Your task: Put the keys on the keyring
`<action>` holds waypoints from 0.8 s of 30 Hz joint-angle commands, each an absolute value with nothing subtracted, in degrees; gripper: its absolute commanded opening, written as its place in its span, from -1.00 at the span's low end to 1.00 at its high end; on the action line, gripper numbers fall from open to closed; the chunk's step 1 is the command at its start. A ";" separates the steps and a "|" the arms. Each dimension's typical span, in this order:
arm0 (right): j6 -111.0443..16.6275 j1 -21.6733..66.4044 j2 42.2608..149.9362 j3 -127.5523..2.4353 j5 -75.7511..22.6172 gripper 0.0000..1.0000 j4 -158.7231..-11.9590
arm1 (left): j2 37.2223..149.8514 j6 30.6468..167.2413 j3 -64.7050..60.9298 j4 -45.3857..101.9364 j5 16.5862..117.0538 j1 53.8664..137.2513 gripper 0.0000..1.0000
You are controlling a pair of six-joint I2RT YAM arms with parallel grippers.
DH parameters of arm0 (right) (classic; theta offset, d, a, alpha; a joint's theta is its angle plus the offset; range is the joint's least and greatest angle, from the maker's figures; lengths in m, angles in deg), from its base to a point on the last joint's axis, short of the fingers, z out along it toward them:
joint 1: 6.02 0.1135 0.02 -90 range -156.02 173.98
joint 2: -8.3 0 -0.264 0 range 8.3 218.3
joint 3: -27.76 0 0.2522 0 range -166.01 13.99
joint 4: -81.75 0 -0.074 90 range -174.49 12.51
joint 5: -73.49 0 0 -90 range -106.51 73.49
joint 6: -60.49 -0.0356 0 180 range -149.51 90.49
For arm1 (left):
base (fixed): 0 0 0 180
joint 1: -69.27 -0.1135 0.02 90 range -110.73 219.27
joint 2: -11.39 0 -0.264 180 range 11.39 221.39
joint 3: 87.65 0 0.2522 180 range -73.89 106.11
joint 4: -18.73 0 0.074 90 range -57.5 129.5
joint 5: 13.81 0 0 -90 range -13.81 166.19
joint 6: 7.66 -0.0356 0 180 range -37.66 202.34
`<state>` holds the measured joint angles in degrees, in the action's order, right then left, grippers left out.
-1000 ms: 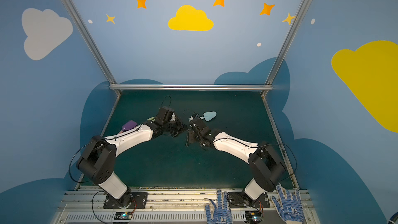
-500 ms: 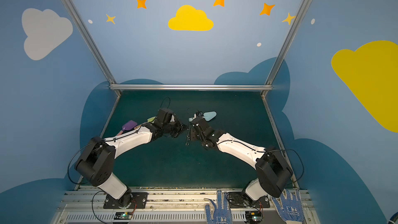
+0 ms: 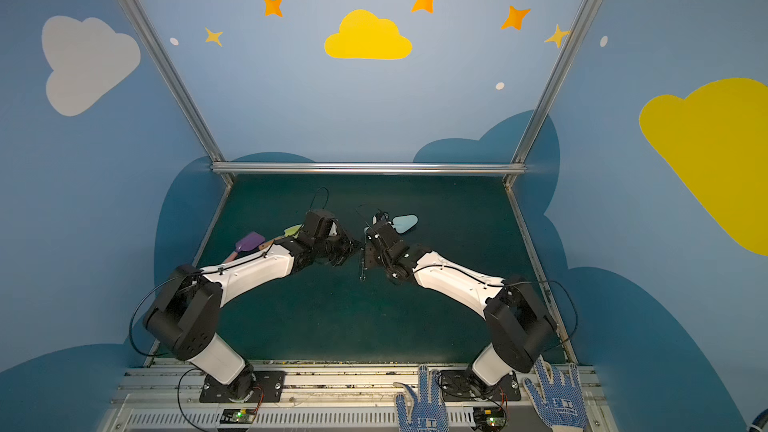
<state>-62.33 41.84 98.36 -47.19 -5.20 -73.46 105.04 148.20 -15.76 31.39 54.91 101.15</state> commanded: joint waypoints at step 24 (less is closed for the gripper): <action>-62.09 42.12 100.82 -49.96 -9.20 -1.00 -73.05 | 103.23 148.52 -16.89 30.12 56.16 101.44 -0.92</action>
